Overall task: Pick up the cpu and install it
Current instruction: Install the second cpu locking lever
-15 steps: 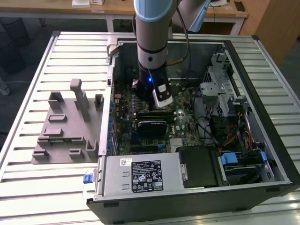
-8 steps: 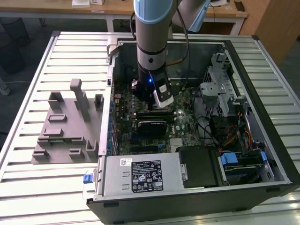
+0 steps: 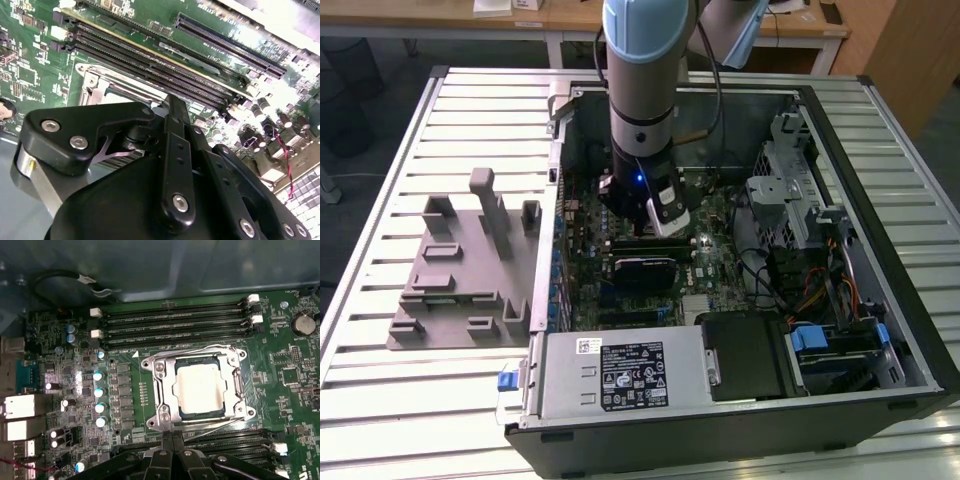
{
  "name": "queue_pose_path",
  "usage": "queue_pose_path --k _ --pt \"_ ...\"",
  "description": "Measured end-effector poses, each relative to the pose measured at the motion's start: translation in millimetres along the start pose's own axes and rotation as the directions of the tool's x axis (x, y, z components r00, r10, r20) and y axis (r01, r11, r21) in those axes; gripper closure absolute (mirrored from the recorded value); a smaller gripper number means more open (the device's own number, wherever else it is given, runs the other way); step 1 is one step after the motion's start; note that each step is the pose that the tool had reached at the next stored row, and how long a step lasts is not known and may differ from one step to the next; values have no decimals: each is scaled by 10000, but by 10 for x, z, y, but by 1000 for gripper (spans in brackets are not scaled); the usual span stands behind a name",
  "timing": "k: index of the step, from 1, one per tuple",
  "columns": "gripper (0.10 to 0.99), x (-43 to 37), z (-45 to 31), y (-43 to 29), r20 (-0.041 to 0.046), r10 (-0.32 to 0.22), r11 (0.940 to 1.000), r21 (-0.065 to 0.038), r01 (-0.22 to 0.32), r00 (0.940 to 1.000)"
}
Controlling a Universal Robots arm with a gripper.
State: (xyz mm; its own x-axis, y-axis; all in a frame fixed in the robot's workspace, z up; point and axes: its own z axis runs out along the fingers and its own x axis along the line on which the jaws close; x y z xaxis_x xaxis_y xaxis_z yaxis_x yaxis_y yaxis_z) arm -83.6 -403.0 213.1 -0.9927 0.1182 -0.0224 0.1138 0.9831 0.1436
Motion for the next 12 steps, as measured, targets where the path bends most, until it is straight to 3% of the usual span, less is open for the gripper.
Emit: queue_pose_path --k 2,4,5,6,12 --pt "980 7 3 -24 -13 -23 10000 -92 23 10000" --pt "980 17 13 -41 -35 -47 9997 -247 46 10000" --pt "980 34 32 -67 -69 -86 9987 -508 82 9999" --pt "980 41 38 -76 -80 -98 9983 -581 93 9999" --pt "980 82 64 -167 -110 -148 9966 -807 139 9998"
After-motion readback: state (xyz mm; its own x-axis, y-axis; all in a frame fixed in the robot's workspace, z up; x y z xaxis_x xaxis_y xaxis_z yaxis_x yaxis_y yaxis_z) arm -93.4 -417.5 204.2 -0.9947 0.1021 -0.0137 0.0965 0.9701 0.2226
